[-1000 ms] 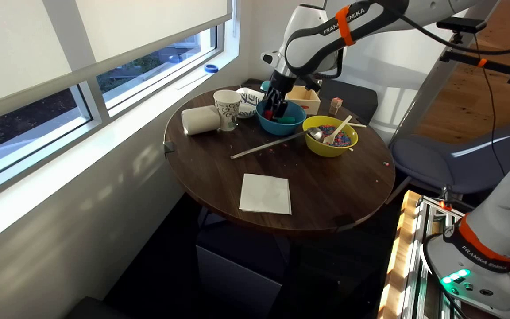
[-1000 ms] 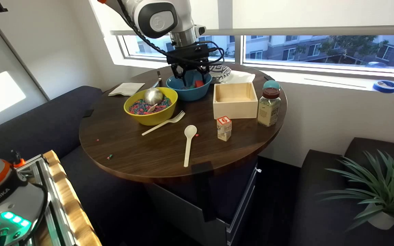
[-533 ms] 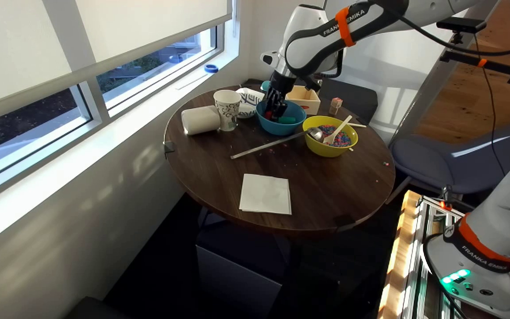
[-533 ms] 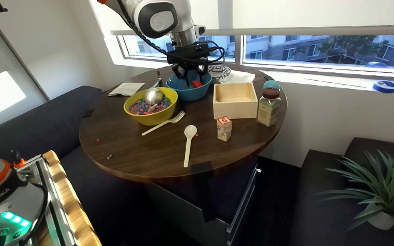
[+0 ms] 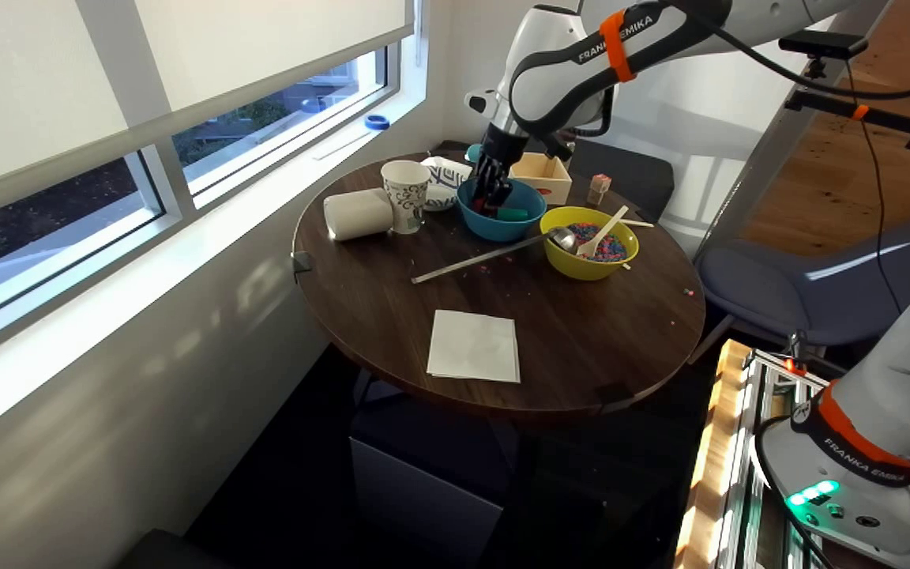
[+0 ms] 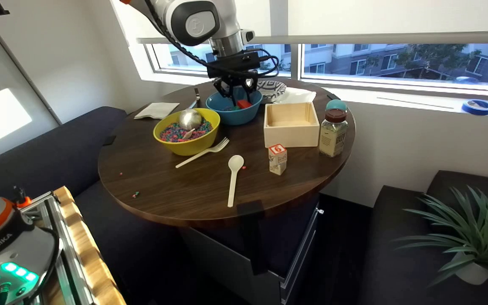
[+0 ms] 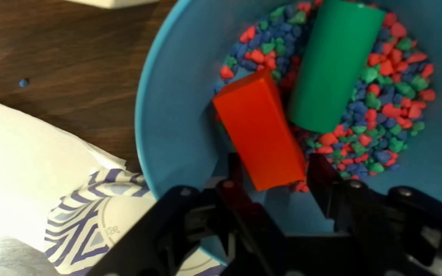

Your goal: Pick up the red rectangular block from the blue bowl and put it in the square open box, pick up the green rectangular block from the blue bowl and put it in the square open box

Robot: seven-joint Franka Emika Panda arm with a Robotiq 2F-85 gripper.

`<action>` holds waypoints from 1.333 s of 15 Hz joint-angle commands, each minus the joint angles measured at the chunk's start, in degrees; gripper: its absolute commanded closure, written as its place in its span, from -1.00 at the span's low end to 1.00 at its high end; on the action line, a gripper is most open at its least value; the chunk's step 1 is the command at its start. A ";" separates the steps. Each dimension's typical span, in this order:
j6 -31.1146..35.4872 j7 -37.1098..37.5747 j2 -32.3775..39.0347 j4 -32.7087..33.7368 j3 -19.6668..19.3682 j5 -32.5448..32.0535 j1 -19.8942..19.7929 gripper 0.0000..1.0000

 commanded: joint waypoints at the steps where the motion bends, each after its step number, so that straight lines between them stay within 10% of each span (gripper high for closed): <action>1: 0.83 -0.18 -0.57 -0.64 0.34 -1.68 -0.35 0.15; 11: 0.80 0.37 -1.35 -0.76 0.26 -3.42 0.00 0.80; 20: -1.59 4.85 -5.80 -0.90 -0.22 -3.05 0.73 0.80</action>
